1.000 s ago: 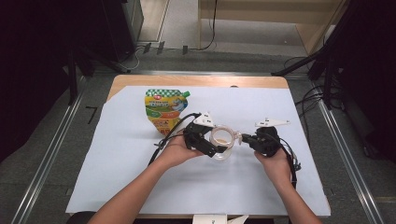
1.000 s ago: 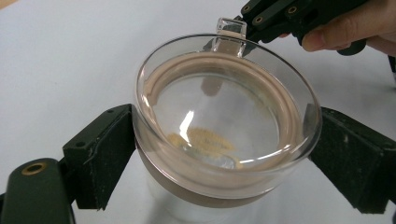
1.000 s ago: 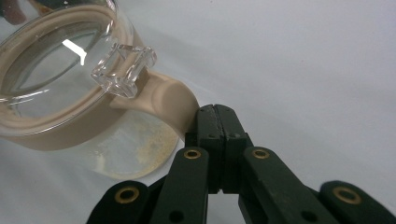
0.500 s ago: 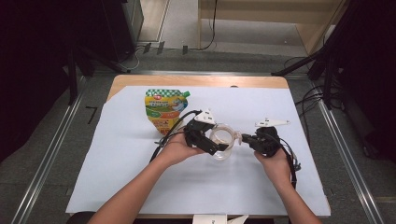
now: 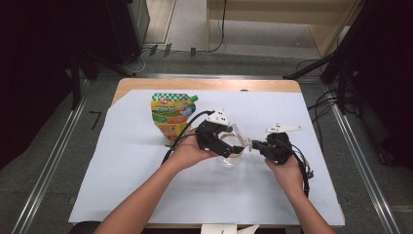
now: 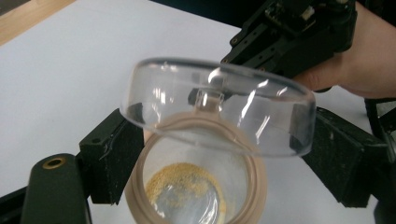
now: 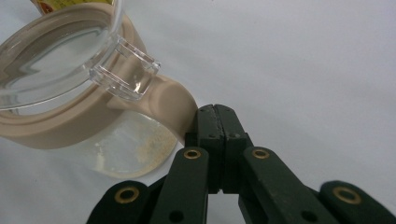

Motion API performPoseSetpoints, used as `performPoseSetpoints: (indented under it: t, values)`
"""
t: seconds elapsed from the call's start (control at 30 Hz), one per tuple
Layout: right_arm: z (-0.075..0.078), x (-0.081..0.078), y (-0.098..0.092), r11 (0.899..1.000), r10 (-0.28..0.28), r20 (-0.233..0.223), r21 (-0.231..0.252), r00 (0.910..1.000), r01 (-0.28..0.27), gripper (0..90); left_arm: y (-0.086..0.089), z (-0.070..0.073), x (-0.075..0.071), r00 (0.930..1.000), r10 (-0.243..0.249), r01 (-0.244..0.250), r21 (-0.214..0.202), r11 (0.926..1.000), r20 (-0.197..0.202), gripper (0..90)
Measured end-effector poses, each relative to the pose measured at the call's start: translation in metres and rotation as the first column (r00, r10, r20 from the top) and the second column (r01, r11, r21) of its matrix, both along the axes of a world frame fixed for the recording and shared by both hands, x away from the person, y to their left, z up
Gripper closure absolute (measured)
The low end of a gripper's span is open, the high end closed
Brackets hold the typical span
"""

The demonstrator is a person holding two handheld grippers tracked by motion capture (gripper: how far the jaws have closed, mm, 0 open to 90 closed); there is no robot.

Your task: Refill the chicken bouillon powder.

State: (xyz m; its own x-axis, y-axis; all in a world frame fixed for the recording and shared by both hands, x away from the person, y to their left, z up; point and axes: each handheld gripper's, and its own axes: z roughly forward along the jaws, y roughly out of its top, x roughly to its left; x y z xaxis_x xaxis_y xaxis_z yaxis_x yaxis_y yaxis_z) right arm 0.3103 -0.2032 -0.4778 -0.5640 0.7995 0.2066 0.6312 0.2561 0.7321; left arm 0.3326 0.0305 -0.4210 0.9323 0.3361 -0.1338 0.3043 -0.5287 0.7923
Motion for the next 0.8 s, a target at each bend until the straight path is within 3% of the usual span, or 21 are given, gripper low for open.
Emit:
performPoseSetpoints:
  t: [0.27, 0.33, 0.6, 0.73, 0.8]
  values:
    - [0.0, 0.0, 0.0, 1.0, 0.0, 0.0, 0.001, 1.0, 0.0, 90.0, -0.017, 0.012, 0.003, 0.9993, -0.033, 0.032, 0.029, 0.9991, 0.017, 24.2]
    - [0.0, 0.0, 0.0, 1.0, 0.0, -0.002, 0.001, 1.0, 0.0, 90.0, -0.021, 0.014, 0.004, 0.999, -0.044, 0.044, 0.031, 0.9985, -0.007, 27.8]
    - [0.004, -0.002, -0.003, 0.999, 0.0, -0.001, 0.043, 1.0, 0.0, 90.0, -0.035, 0.018, 0.006, 0.9969, -0.068, 0.069, 0.024, 0.9974, -0.041, 38.4]
    - [0.006, -0.004, -0.005, 0.999, 0.006, 0.008, 0.045, 0.9999, -0.006, 90.0, -0.04, 0.019, 0.008, 0.9958, -0.075, 0.077, 0.038, 0.9963, -0.052, 38.8]
    - [0.01, -0.008, -0.009, 0.999, -0.004, 0.013, 0.05, 0.9999, 0.003, 90.0, -0.044, 0.018, 0.01, 0.9943, -0.076, 0.081, 0.066, 0.9945, -0.075, 36.0]
